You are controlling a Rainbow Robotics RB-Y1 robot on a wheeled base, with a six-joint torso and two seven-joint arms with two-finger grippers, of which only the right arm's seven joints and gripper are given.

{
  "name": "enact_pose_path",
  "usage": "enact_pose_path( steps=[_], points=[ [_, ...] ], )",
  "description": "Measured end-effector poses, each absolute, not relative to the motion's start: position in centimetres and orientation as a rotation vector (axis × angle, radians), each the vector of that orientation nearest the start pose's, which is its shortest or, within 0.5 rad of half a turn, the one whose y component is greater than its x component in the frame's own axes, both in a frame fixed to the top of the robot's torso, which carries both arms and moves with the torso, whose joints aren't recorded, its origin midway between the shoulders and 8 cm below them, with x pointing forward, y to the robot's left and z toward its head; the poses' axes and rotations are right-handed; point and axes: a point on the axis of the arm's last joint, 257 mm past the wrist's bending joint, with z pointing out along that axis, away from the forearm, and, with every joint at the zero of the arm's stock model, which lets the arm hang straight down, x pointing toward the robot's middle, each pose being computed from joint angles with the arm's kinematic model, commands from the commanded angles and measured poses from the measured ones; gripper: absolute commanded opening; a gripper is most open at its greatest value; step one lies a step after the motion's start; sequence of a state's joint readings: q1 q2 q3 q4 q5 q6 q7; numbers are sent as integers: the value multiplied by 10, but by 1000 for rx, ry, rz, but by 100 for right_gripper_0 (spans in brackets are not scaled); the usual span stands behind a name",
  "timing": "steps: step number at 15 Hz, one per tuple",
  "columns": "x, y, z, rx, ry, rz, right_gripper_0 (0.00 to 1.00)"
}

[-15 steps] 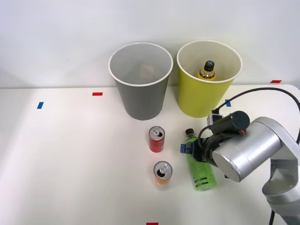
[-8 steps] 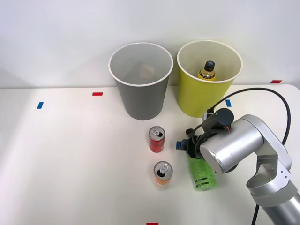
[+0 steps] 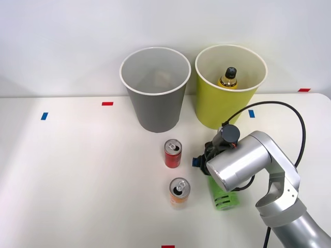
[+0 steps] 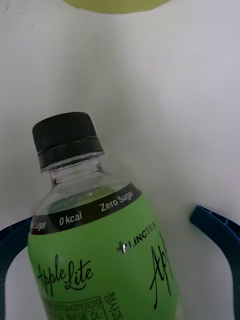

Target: Put cans in the gray bin, plastic bottles in the light green bin

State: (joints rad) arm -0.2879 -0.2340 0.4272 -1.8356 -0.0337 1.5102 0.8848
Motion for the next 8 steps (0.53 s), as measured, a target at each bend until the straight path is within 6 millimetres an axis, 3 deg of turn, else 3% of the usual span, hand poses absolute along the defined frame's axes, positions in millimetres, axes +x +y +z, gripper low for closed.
enact_pose_path(
  steps=[8],
  points=[
    [452,-131,-307,112,2546,22,0]
  ],
)
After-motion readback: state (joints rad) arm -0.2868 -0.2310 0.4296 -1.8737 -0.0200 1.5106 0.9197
